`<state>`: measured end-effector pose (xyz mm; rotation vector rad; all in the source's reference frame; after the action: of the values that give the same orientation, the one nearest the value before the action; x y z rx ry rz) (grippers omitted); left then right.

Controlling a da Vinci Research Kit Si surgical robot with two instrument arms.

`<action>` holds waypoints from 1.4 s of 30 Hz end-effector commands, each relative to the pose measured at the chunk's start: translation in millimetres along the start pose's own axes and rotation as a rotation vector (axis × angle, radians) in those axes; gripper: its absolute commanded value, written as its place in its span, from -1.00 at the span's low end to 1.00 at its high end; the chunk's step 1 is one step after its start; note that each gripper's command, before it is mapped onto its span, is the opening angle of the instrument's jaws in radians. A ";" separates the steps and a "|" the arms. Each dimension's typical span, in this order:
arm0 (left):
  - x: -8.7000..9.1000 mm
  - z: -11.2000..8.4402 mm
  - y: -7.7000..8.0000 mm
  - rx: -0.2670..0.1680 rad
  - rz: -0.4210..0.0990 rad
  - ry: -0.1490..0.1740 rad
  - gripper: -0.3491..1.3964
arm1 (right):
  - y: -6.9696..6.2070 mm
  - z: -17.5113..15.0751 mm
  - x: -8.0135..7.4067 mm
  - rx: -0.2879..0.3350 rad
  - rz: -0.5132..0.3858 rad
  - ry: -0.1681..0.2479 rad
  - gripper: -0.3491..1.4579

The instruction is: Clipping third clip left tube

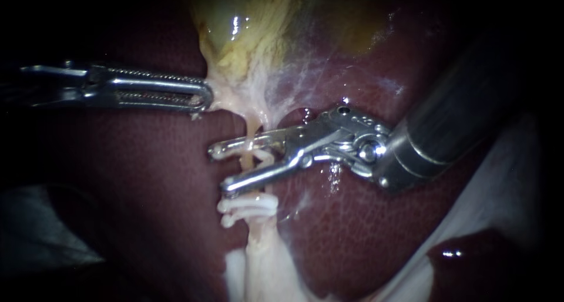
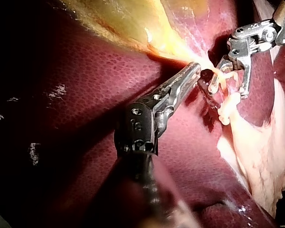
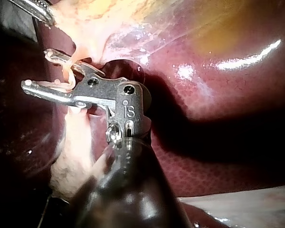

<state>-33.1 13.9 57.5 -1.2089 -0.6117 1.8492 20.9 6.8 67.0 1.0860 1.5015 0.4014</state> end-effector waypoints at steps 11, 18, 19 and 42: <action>0.0 0.0 0.0 0.000 0.000 0.000 -1.00 | -0.3 0.2 -0.2 -0.013 0.012 0.005 -0.26; 0.0 -0.1 0.0 0.000 0.000 0.000 -1.00 | -0.4 0.3 -0.2 -0.020 0.023 0.004 -0.51; 0.0 -0.1 0.0 0.000 0.000 0.000 -1.00 | -0.4 0.3 -0.2 -0.020 0.023 0.004 -0.56; 0.0 -0.1 0.0 0.000 0.000 0.000 -1.00 | -0.1 0.1 -1.2 -0.059 0.037 -0.015 -1.00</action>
<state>-33.0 13.9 57.5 -1.2084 -0.6121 1.8491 20.9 5.8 67.6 1.0708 1.4489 0.4591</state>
